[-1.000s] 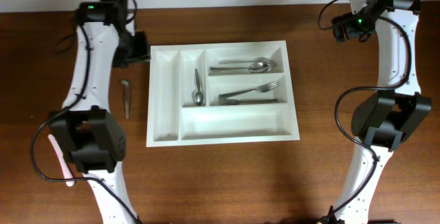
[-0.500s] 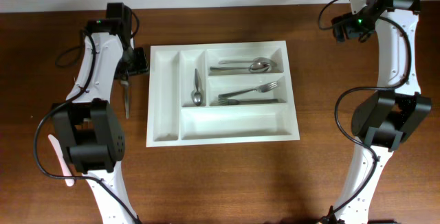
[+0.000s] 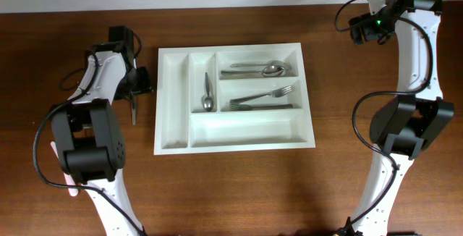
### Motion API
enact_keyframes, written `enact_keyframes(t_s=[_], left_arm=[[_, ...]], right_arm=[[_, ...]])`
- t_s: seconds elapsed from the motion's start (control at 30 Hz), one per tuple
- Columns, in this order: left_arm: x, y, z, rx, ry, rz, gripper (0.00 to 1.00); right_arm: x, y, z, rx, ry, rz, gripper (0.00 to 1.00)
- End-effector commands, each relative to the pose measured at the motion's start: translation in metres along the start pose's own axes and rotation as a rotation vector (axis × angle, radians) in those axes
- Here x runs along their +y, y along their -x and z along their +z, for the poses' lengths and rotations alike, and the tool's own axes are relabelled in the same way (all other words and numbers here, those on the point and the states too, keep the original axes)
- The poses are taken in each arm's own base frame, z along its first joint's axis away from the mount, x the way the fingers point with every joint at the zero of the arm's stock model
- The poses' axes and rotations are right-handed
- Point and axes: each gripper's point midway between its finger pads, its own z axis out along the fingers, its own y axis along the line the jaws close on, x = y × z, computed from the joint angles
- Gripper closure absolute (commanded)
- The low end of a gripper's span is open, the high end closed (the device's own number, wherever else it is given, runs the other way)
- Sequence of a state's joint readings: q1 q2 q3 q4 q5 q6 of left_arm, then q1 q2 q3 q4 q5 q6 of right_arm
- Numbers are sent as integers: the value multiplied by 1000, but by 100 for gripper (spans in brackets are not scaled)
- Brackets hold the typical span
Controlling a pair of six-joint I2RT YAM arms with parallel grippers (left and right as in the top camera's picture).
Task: Pack container
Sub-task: 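Return the left gripper and grasp the second silver spoon, then place the spoon into the middle-left compartment beside the first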
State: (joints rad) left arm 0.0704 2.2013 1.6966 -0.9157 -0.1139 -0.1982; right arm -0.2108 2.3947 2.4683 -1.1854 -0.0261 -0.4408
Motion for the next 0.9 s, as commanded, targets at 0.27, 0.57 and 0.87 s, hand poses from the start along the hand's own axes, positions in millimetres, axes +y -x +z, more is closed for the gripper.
enact_keyframes(t_s=[0.27,0.57,0.87], left_arm=[[5,1,20,-29,-21,31,52],[6,-12,38,24,-12,37,98],[2,39,-26,-118,-33,55,98]], right_arm=[[-5,6,-16,-31,-14,17,1],[-5,6,-16,-31,-14,17,1],[-5,6,-16,-31,-14,17,1]])
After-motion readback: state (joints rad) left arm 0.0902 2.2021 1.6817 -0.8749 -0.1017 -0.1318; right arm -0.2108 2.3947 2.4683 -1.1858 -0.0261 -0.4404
